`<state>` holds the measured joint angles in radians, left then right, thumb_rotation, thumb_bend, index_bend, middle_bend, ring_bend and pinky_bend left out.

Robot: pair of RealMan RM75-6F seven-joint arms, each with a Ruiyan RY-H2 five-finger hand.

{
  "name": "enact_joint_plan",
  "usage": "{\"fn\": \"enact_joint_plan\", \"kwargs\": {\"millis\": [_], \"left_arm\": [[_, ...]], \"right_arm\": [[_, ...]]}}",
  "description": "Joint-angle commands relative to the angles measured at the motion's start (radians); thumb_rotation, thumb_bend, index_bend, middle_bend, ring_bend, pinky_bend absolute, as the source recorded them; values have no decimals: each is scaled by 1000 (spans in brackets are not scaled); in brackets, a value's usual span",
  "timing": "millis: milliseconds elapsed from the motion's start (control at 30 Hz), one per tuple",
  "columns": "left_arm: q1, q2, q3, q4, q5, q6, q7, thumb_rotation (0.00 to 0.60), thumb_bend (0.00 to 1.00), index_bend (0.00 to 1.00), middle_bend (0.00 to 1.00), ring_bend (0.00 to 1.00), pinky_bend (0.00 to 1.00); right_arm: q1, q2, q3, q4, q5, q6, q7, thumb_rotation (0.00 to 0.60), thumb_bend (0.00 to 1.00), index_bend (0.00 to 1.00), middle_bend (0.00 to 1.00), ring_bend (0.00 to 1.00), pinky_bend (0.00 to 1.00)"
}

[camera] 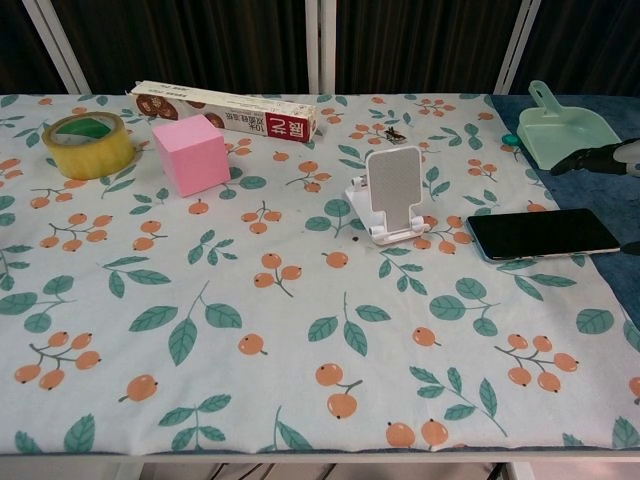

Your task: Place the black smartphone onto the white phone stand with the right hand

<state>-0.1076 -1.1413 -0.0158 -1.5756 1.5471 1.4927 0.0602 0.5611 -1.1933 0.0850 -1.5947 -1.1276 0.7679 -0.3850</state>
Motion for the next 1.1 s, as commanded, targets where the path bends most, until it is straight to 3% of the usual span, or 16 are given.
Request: {"fn": "enact_joint_plan", "kwargs": {"millis": [33, 767, 1100], "left_arm": [[-1, 4, 0, -2, -2, -4, 0, 250, 27, 133, 122, 142, 242], [-6, 22, -1, -8, -12, -23, -20, 250, 27, 133, 122, 141, 241], [-1, 27, 3, -7, -13, -23, -21, 252, 27, 133, 122, 141, 242]], "right_arm": [[14, -22, -8, 21, 23, -10, -13, 600, 176, 0, 0, 0, 0], [92, -99, -29, 90, 159, -58, 8, 600, 176, 2, 0, 0, 0], [123, -112, -47, 102, 206, -60, -12, 600, 176, 75, 0, 0, 0]]}}
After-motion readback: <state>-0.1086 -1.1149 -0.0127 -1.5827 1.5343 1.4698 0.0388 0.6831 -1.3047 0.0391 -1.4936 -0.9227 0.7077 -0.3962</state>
